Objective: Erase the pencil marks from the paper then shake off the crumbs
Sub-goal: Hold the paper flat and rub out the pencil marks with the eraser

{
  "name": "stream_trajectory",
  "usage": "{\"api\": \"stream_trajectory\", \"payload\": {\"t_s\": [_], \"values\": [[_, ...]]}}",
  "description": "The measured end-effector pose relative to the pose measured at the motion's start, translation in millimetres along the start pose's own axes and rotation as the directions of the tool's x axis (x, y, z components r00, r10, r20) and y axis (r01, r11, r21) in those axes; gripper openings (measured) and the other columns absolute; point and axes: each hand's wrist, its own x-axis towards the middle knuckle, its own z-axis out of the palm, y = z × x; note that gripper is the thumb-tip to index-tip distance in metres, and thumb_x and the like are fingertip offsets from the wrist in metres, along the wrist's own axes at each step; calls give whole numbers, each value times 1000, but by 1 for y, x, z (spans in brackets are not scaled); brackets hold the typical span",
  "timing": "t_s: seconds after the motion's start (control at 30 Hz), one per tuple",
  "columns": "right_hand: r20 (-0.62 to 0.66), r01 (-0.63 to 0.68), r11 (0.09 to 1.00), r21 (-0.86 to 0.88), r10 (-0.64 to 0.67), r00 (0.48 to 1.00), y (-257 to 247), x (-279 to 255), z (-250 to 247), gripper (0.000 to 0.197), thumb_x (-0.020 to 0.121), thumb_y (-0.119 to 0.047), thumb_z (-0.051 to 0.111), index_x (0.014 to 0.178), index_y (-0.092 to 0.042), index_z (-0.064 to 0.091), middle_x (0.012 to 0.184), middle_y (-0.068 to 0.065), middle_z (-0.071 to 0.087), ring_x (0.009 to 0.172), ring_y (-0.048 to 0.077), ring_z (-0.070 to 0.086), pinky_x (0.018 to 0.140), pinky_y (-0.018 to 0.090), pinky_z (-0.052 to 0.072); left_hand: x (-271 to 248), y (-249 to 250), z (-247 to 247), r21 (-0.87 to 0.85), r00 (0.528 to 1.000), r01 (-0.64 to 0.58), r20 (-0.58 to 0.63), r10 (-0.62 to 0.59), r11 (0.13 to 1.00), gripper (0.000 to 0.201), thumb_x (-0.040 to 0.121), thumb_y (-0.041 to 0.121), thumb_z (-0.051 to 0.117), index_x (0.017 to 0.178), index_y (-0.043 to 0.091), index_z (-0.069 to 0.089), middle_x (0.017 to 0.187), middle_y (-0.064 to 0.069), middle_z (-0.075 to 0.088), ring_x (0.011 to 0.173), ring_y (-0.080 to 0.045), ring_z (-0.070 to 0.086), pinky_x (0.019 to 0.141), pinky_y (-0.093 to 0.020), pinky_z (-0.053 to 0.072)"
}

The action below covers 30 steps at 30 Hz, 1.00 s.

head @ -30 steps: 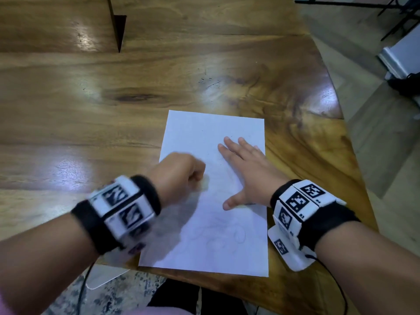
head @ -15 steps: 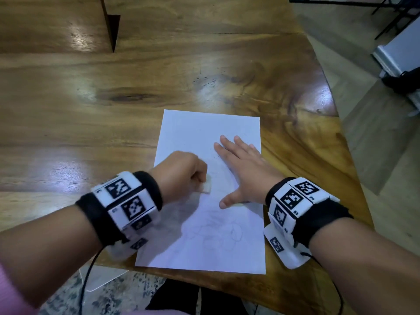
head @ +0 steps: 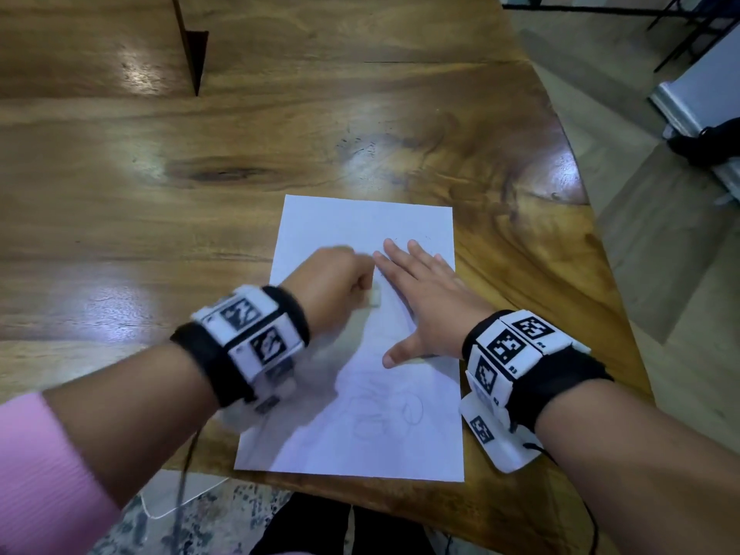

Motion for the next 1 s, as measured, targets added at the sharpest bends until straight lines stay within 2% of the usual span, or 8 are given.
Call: {"api": "stream_trajectory", "payload": {"t_s": [0.1,0.27,0.43,0.6,0.7,0.83,0.9,1.0], "values": [[-5,-2,1000,2,2,1000,1,0,0,128,61,-59,77,150,-28,-10,156,-12,-23,142,11,-24,113,30,-13,9,7,-4,25,999,28,42,-30,999,6,78,5,55,78,10,60,73,-3,49,74,-20,45,63,-24,30],[-2,2,1000,1,-2,1000,1,0,0,127,62,-58,76,150,-27,-11,156,-12,-23,142,12,-24,114,31,-13,-35,4,9,23,978,-70,196,64,997,24,77,9,55,62,22,43,63,4,41,67,-20,43,51,-16,26],[-8,-6,1000,-2,6,1000,0,0,1,128,61,-59,77,150,-27,-10,156,-12,-22,143,12,-24,115,32,-12,15,9,-3,3,996,85,-19,-85,996,8,78,5,56,83,6,62,80,-7,54,80,-24,51,66,-25,34],[-2,-7,1000,23,7,1000,1,0,0,128,62,-57,77,150,-28,-11,155,-13,-23,142,11,-25,115,32,-12,-27,5,11,20,989,-45,145,41,999,23,78,7,56,62,18,44,66,1,42,66,-20,41,50,-20,25],[-2,-3,1000,10,3,1000,1,0,1,128,62,-57,77,150,-27,-11,155,-13,-23,142,11,-25,114,32,-13,-22,4,11,18,993,-48,111,45,999,4,80,12,58,76,10,58,75,-1,46,70,-19,44,57,-24,28],[-16,-9,1000,1,9,1000,1,1,1,131,60,-59,77,150,-25,-12,156,-13,-22,142,10,-24,114,30,-13,17,8,-2,14,996,94,-13,-94,995,9,81,9,57,87,6,62,86,-10,58,87,-27,55,74,-30,39],[-18,-16,1000,14,16,1000,1,2,2,133,59,-60,77,150,-24,-13,155,-13,-23,142,9,-24,113,29,-14,12,10,-1,3,993,117,-33,-117,993,4,80,7,56,79,10,59,82,-9,55,82,-27,53,72,-32,39],[-14,-24,999,25,24,1000,1,2,2,134,59,-59,78,150,-22,-14,155,-11,-25,142,8,-25,114,29,-14,-24,9,12,13,998,10,58,-11,1000,29,78,8,57,59,21,40,64,3,40,68,-23,42,55,-27,27]]}}
